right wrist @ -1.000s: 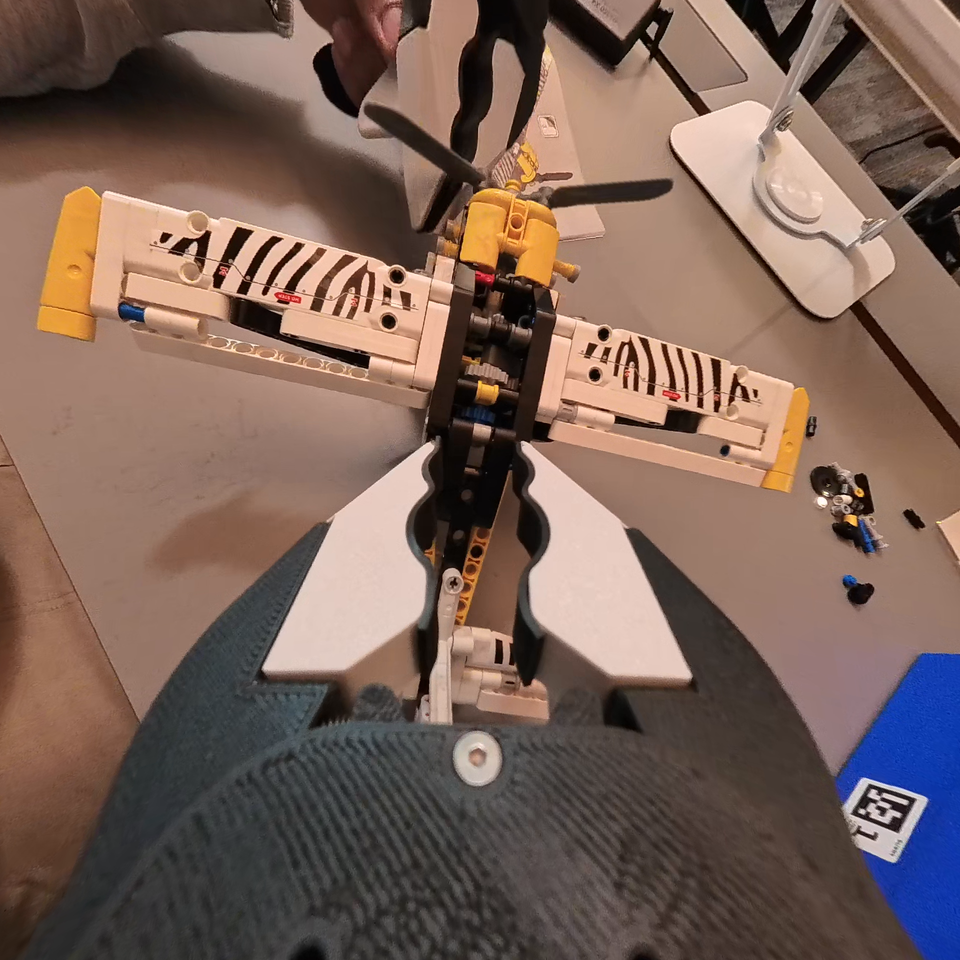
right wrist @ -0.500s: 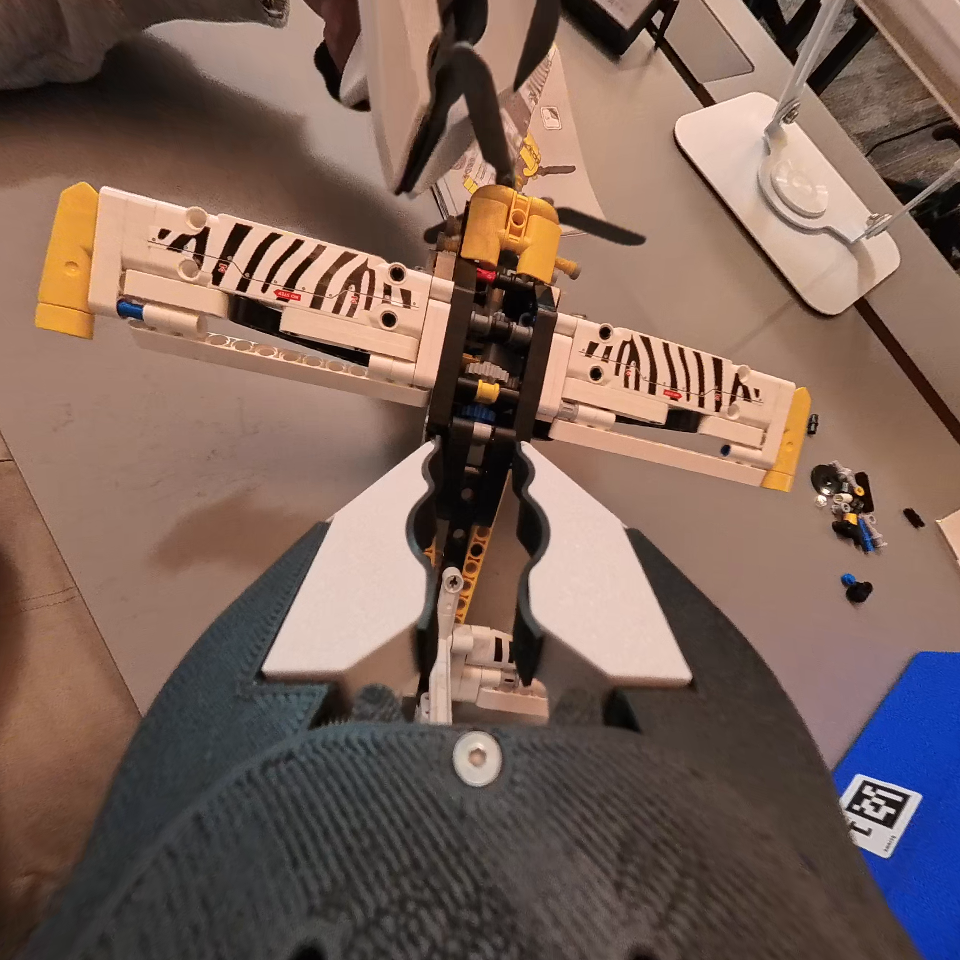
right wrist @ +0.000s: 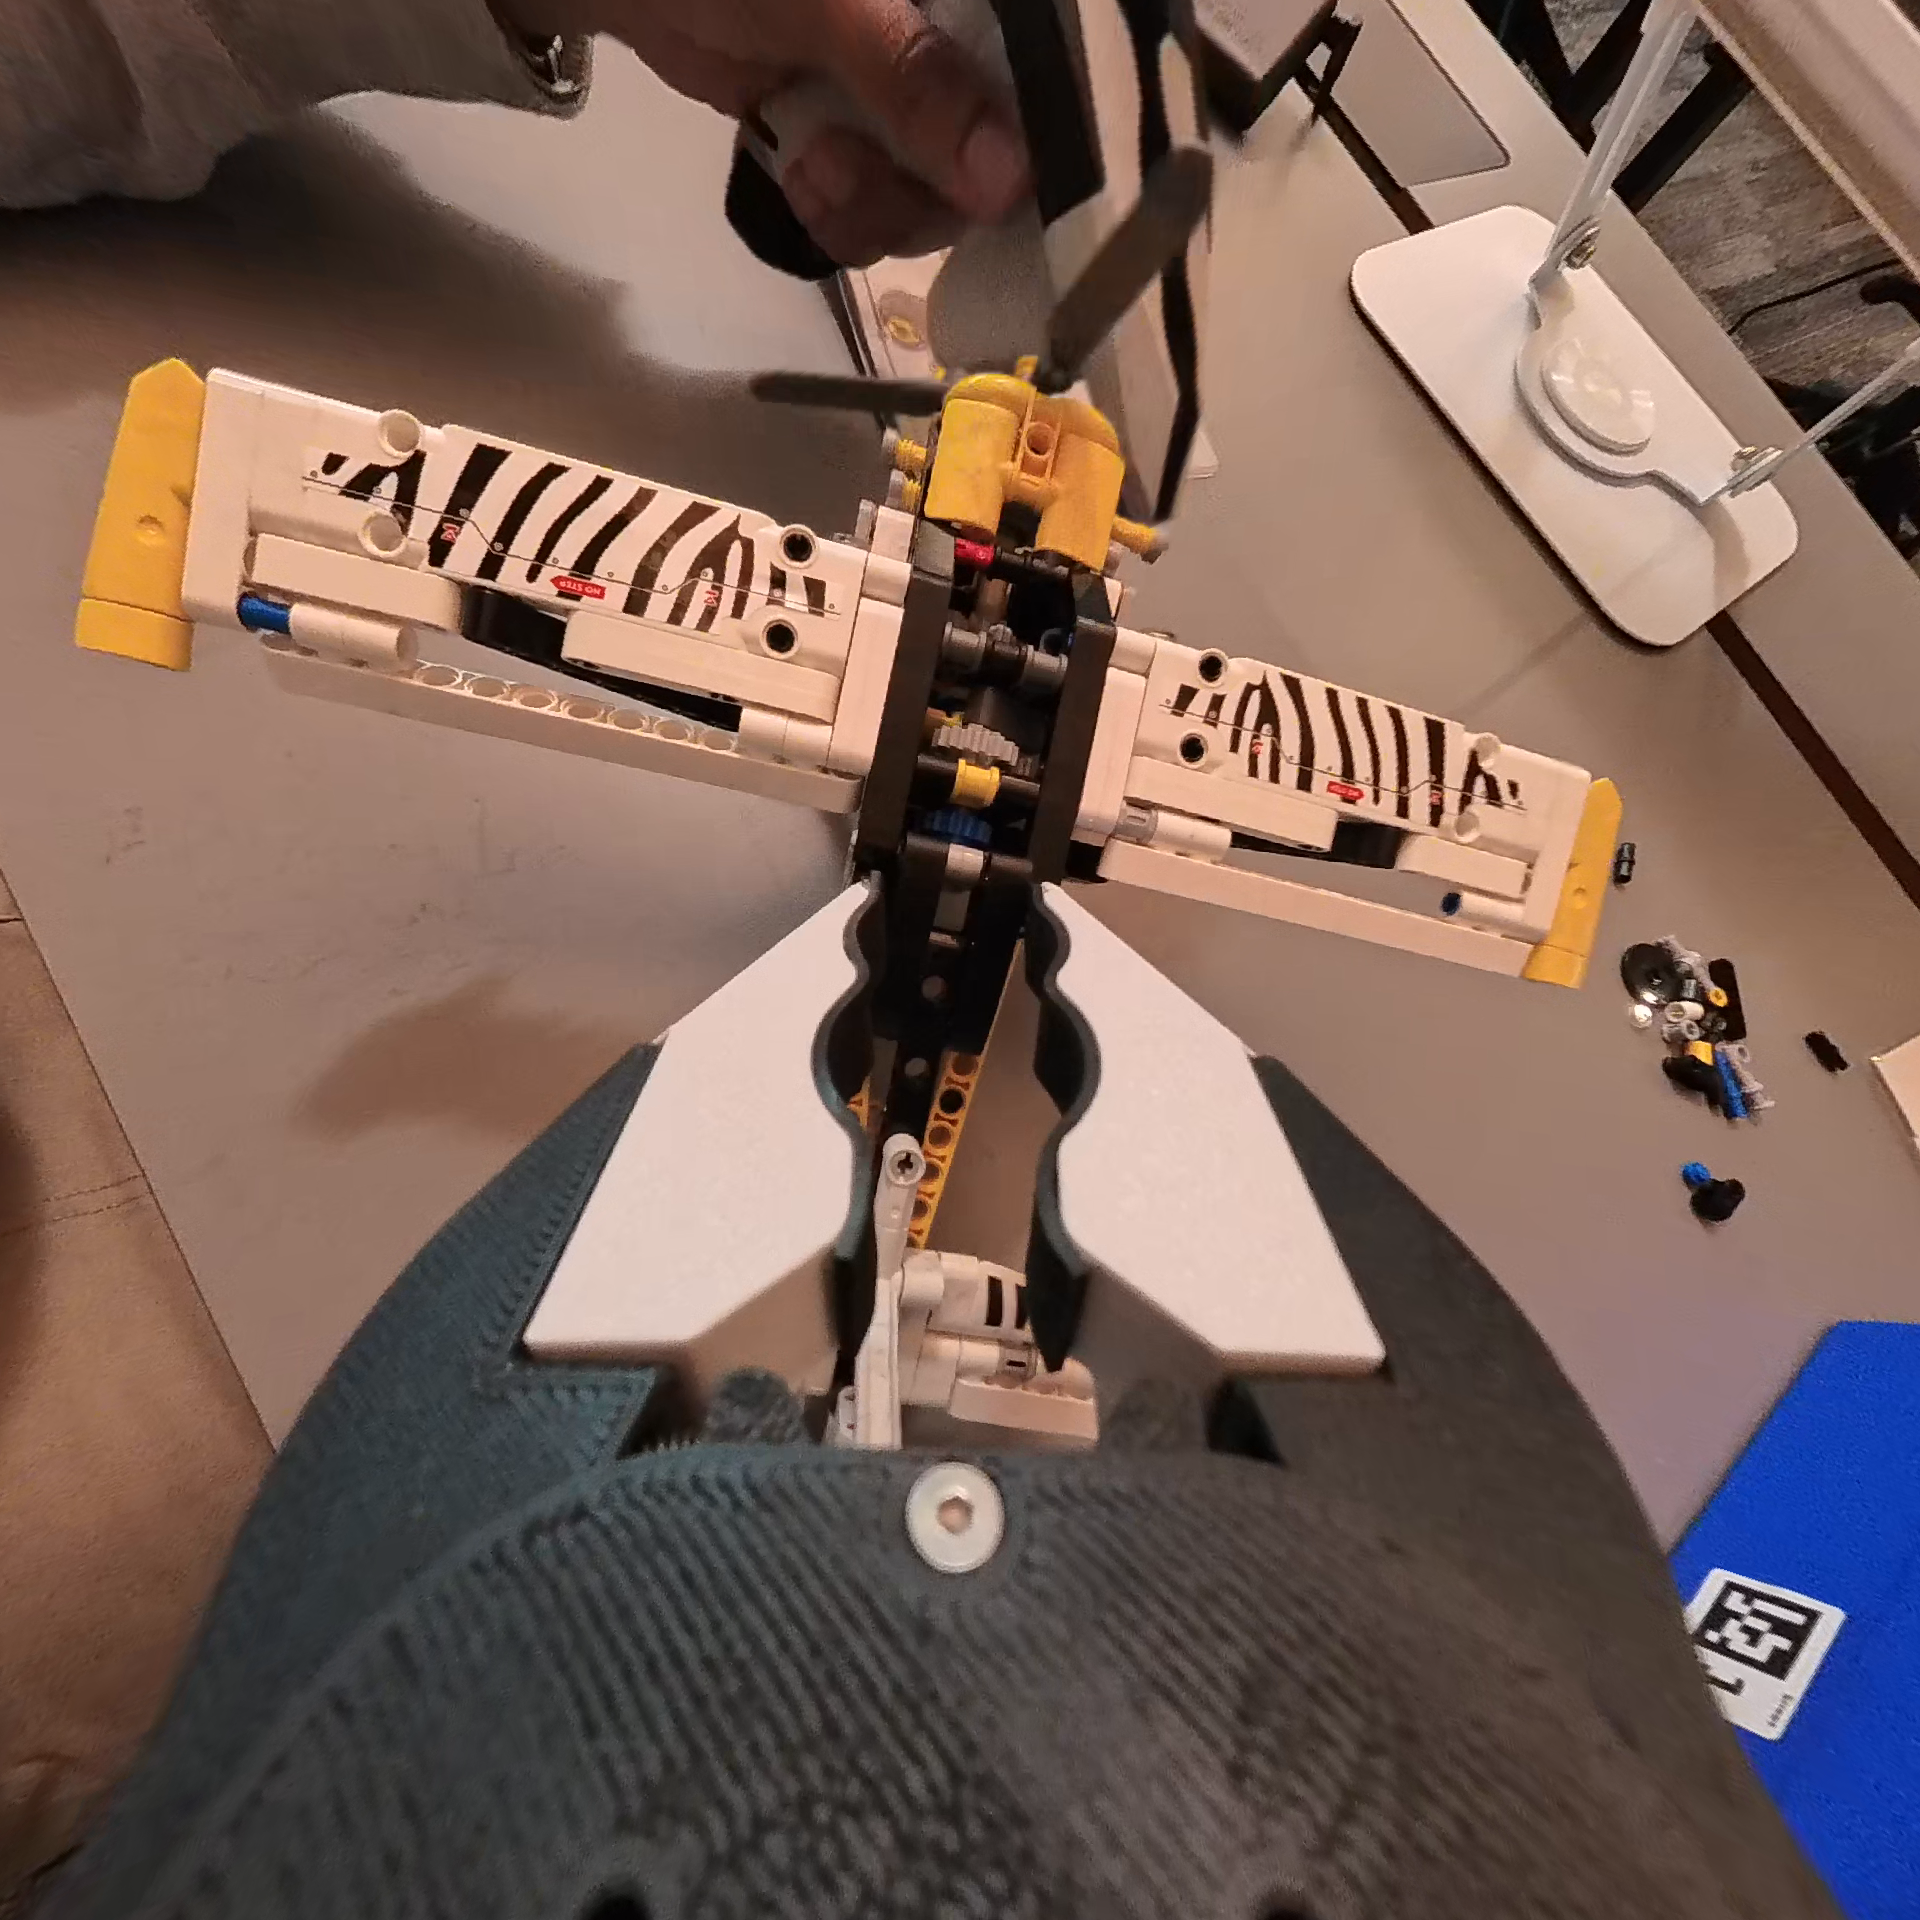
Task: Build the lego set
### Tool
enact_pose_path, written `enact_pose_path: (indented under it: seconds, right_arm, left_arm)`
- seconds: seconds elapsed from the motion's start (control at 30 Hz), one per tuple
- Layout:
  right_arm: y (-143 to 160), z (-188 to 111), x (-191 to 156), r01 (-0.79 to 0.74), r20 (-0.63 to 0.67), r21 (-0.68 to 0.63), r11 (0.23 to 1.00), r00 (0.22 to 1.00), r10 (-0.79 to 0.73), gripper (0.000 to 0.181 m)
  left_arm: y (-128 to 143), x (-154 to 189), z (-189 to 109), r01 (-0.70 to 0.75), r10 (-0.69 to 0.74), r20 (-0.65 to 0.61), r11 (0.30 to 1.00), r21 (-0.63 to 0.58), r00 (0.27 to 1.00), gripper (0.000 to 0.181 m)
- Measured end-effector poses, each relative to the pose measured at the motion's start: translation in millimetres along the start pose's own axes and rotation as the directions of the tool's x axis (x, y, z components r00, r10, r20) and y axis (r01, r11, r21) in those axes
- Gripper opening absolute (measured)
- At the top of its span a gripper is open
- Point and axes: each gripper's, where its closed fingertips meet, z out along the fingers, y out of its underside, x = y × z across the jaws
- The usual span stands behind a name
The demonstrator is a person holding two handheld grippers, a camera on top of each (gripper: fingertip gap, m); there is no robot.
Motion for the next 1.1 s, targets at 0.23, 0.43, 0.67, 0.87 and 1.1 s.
enact_pose_path:
  seconds: [0.23, 0.43, 0.67, 0.87, 1.1]
  right_arm:
    - [0.1, 0.6, 0.3, -0.003, 0.001, 0.002, 1.0, 1.0, 0.003, 0.025]
    - [-0.4, 1.7, 0.6, -0.003, 0.001, 0.003, 1.0, 1.0, 0.003, 0.024]
    - [-0.6, 2.2, 0.8, 0.002, -0.002, 0.002, 1.0, 1.0, -0.002, 0.024]
    - [-0.3, 1.6, 0.6, 0.004, -0.021, -0.003, 1.0, 1.0, -0.004, 0.025]
    - [-21.6, -33.9, 8.7, -0.07, -0.074, 0.183, 0.981, 0.994, 0.085, 0.015]
  left_arm:
    - [44.5, -7.2, -7.8, 0.058, -0.074, -0.067, 0.974, -0.219, 0.995, 0.0]
    - [54.8, 46.4, -10.9, -0.015, -0.088, -0.378, 0.965, -0.262, 0.922, 0.0]
    - [55.2, 71.6, -24.7, -0.041, -0.105, -0.509, 0.962, -0.268, 0.854, 0.0]
    - [45.4, 82.0, -34.9, -0.057, -0.075, -0.556, 0.975, -0.216, 0.828, 0.0]
    - [37.4, 72.8, -40.0, -0.067, -0.032, -0.466, 0.979, -0.195, 0.884, 0.0]
